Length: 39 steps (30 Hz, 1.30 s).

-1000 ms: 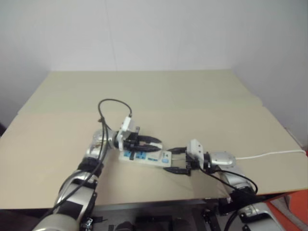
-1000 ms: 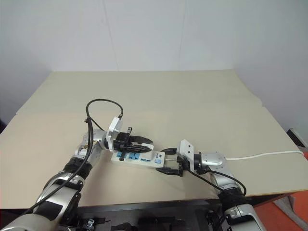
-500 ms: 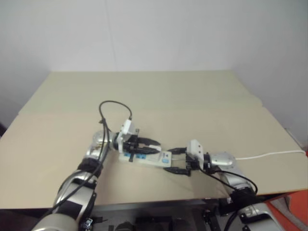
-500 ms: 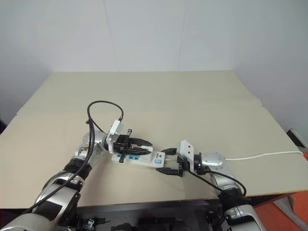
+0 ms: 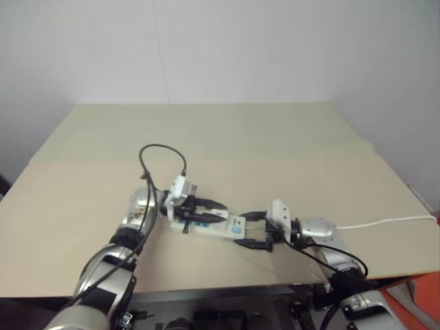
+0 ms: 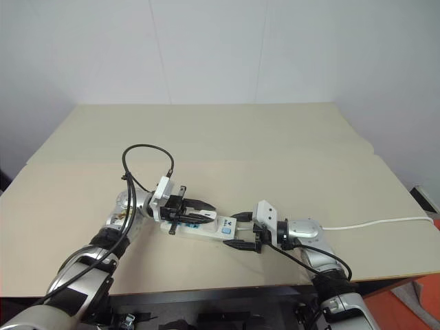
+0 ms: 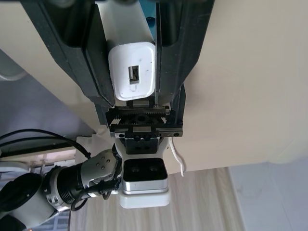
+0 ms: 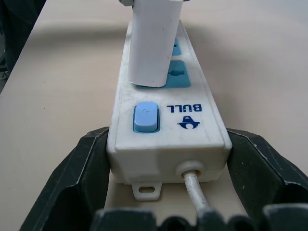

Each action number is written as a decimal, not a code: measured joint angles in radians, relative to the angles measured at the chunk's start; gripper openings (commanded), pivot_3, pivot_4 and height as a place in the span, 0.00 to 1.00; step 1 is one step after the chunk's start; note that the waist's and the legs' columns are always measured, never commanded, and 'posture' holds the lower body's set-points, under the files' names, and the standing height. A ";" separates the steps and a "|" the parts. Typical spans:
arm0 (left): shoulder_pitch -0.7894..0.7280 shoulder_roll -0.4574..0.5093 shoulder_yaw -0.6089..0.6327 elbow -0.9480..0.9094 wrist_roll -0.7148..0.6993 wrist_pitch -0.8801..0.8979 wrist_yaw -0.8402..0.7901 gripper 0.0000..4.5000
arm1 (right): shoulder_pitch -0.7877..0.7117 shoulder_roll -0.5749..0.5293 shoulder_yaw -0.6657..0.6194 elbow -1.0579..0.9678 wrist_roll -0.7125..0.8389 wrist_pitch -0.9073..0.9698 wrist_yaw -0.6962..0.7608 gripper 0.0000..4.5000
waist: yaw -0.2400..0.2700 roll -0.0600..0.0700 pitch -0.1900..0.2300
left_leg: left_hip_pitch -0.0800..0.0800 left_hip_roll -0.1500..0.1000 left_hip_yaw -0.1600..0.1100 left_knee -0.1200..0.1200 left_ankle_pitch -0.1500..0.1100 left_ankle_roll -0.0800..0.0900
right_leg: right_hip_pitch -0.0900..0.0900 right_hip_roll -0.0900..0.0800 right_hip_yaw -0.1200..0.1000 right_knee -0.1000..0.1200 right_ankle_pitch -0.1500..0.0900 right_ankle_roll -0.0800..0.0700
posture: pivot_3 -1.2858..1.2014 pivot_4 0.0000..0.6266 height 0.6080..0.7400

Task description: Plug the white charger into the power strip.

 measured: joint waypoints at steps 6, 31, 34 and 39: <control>-0.001 0.007 -0.019 0.000 -0.005 -0.019 0.000 0.22 | 0.003 0.000 0.001 0.000 -0.001 0.000 -0.001 0.76 | 0.000 0.000 -0.004 | 0.000 0.000 0.000 0.000 0.000 0.001 | 0.000 0.000 0.000 -0.001 0.000 0.000 | 0.52 0.24 1.00; -0.012 0.031 0.008 0.114 0.113 0.017 0.000 0.87 | 0.023 0.001 0.010 -0.005 -0.004 -0.003 -0.010 0.76 | -0.003 -0.001 -0.014 | 0.011 0.000 0.000 -0.008 -0.002 0.003 | 0.011 0.000 0.000 -0.006 -0.002 0.000 | 0.52 0.24 1.00; -0.006 0.027 0.022 0.109 0.108 0.030 0.000 1.00 | 0.023 0.001 0.010 -0.005 -0.004 -0.003 -0.010 0.76 | -0.003 -0.001 -0.014 | 0.011 0.000 0.000 -0.008 -0.002 0.003 | 0.011 0.000 0.000 -0.006 -0.002 0.000 | 0.52 0.24 1.00; 0.011 0.042 0.005 0.070 0.082 0.062 0.000 1.00 | 0.021 0.002 0.010 -0.005 -0.005 -0.003 -0.009 0.76 | -0.004 -0.001 -0.014 | 0.011 0.000 -0.001 -0.008 -0.002 0.003 | 0.010 0.000 0.000 -0.006 -0.002 0.000 | 0.52 0.24 1.00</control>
